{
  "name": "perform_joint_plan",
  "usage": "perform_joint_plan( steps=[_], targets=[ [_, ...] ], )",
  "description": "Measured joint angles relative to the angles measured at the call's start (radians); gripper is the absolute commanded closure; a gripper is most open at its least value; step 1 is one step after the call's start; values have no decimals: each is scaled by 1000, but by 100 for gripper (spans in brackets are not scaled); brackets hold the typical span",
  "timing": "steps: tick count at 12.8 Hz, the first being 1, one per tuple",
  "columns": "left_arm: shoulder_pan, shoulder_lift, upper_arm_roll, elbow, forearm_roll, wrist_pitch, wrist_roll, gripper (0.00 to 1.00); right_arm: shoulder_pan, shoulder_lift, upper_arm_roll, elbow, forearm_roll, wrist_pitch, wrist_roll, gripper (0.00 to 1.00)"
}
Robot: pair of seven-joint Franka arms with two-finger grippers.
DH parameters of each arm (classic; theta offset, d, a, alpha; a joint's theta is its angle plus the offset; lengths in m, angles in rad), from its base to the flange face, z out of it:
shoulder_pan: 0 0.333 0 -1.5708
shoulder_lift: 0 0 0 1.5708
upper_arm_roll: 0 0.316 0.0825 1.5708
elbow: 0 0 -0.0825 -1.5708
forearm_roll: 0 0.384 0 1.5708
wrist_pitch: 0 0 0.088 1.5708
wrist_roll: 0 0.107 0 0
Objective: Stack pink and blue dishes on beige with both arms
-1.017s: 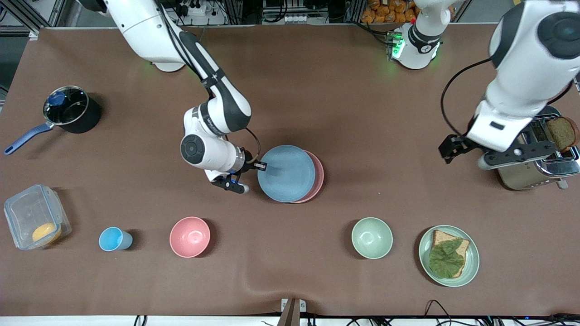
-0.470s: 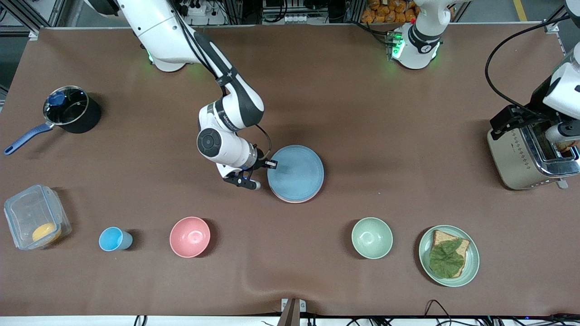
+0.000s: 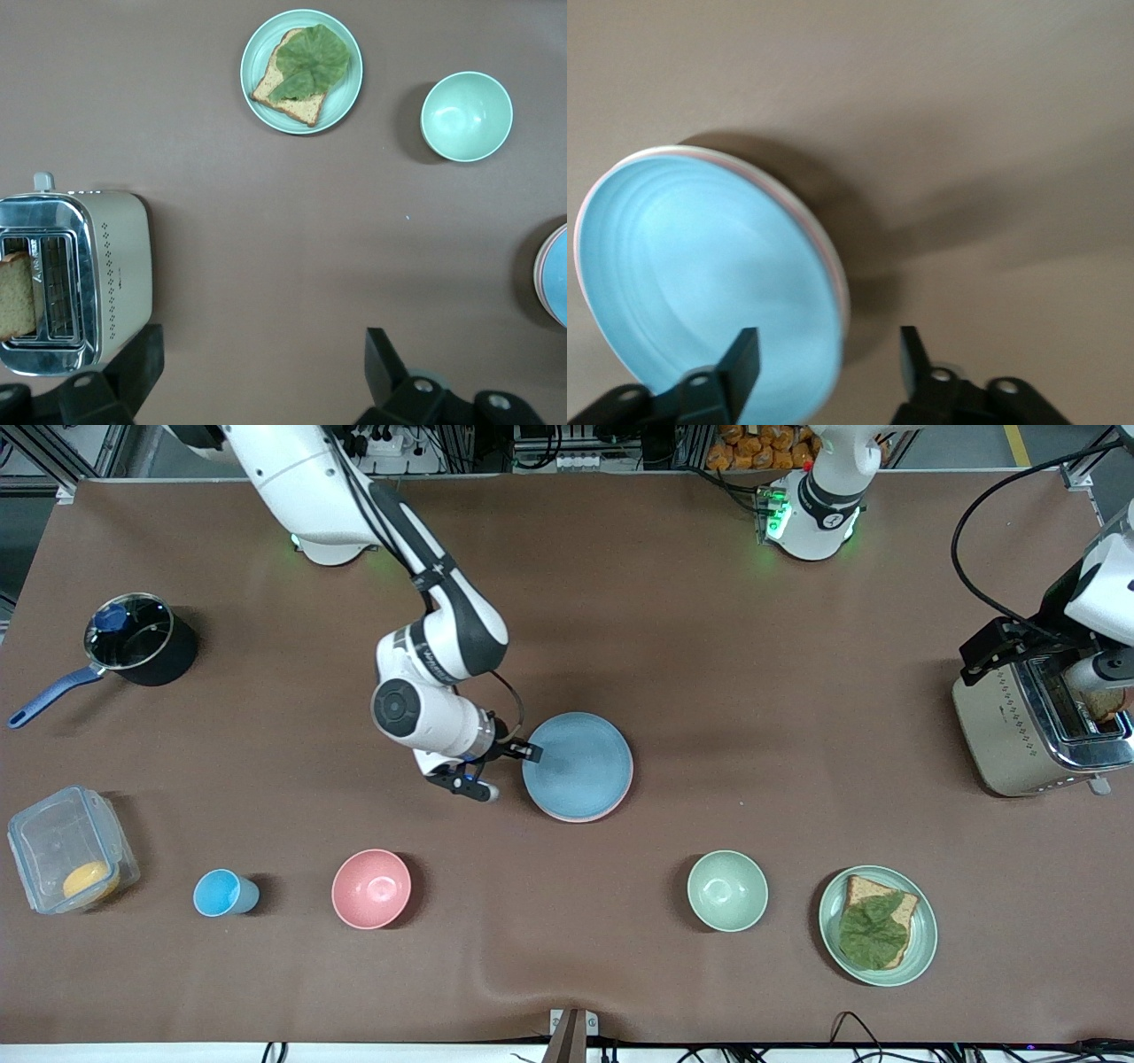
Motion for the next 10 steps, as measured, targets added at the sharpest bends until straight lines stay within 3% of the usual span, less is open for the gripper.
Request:
perform_joint_plan(
  steps=[5,7,10],
  targets=[
    [-6,-2,0,2,-51,-31,0,0,-300,-194,-100,6,-172,-353,-393,0],
    [-6,-2,1,13,-52,-55,0,0,-388,-268,-103,5,-268,-406,-503,0],
    [-9,-3,1,30,-52,-75,0,0,-473,-370,-104,1,-324,-435,-653,0]
  ],
)
